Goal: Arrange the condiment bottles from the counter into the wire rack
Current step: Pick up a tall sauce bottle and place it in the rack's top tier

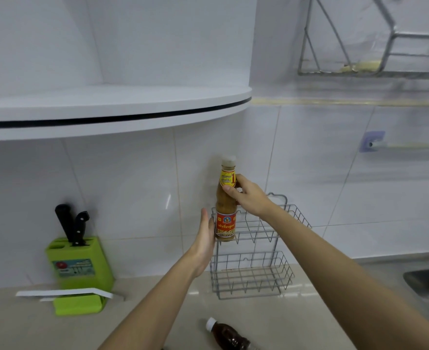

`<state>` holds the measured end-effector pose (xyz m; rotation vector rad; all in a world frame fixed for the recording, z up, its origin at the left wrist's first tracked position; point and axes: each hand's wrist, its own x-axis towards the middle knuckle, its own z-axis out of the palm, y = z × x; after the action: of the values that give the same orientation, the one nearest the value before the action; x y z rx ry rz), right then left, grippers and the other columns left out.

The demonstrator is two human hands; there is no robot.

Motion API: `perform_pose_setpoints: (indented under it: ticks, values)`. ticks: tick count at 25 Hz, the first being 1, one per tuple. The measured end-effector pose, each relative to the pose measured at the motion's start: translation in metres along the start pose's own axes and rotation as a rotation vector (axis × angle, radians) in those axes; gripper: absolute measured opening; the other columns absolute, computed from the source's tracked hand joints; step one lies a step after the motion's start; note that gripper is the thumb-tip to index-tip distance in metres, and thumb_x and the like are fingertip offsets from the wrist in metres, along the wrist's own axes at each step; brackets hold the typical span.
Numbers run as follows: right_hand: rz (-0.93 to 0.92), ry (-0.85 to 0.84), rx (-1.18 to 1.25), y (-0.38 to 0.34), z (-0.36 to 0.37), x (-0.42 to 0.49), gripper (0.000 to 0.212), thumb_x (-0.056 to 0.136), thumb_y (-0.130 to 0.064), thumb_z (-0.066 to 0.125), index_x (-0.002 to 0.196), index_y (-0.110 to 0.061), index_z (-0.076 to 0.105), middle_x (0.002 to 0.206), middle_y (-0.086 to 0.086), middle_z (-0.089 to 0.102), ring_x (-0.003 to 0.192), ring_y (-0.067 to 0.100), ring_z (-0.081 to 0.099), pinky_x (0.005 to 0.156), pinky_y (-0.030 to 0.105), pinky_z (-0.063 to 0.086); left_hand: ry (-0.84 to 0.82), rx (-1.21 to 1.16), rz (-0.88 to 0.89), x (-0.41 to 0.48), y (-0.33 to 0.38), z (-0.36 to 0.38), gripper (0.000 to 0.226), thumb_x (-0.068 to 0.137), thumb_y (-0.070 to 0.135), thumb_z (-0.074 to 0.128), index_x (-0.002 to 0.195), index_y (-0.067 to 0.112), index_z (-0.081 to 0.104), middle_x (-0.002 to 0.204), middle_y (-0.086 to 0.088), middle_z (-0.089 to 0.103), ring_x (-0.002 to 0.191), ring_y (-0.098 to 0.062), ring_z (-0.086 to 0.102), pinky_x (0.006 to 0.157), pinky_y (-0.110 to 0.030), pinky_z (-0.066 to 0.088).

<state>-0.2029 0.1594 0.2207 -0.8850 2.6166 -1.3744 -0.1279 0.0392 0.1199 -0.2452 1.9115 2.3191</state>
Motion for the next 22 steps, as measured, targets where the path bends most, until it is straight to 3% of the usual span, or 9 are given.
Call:
perform_pose_setpoints:
  ticks: [9, 13, 17, 22]
  values:
    - [-0.005, 0.019, 0.016, 0.001, 0.007, -0.004, 0.045, 0.098, -0.036, 0.046, 0.135, -0.011, 0.045, 0.133, 0.009, 0.058, 0.12, 0.026, 0.055, 0.099, 0.038, 0.047, 0.026, -0.006, 0.008, 0.008, -0.004, -0.001, 0.089, 0.08, 0.083, 0.002, 0.153, 0.035, 0.017, 0.16, 0.005, 0.027, 0.148, -0.016, 0.02, 0.122, -0.048, -0.001]
    - [0.017, 0.008, 0.064, 0.004, 0.007, -0.008, 0.046, 0.097, -0.037, 0.046, 0.136, -0.012, 0.045, 0.134, 0.008, 0.058, 0.123, 0.025, 0.054, 0.104, 0.042, 0.046, 0.038, -0.011, 0.022, 0.006, -0.005, 0.0, 0.087, 0.081, 0.081, 0.0, 0.153, 0.035, 0.018, 0.159, 0.004, 0.028, 0.148, -0.017, 0.02, 0.122, -0.049, 0.0]
    - [0.03, 0.004, 0.102, 0.005, 0.01, -0.014, 0.046, 0.098, -0.038, 0.045, 0.136, -0.013, 0.045, 0.132, 0.007, 0.059, 0.12, 0.024, 0.056, 0.1, 0.034, 0.046, 0.026, -0.011, 0.029, 0.002, -0.005, 0.001, 0.086, 0.082, 0.081, 0.001, 0.152, 0.035, 0.018, 0.16, 0.004, 0.027, 0.148, -0.016, 0.019, 0.122, -0.049, 0.0]
    - [0.066, -0.002, 0.14, 0.012, 0.017, -0.021, 0.05, 0.096, -0.048, 0.043, 0.133, -0.016, 0.049, 0.129, 0.006, 0.061, 0.118, 0.023, 0.058, 0.104, 0.044, 0.046, -0.015, -0.02, 0.046, -0.004, 0.003, 0.004, 0.083, 0.087, 0.075, -0.001, 0.153, 0.03, 0.018, 0.159, 0.004, 0.027, 0.147, -0.012, 0.023, 0.12, -0.036, 0.007]
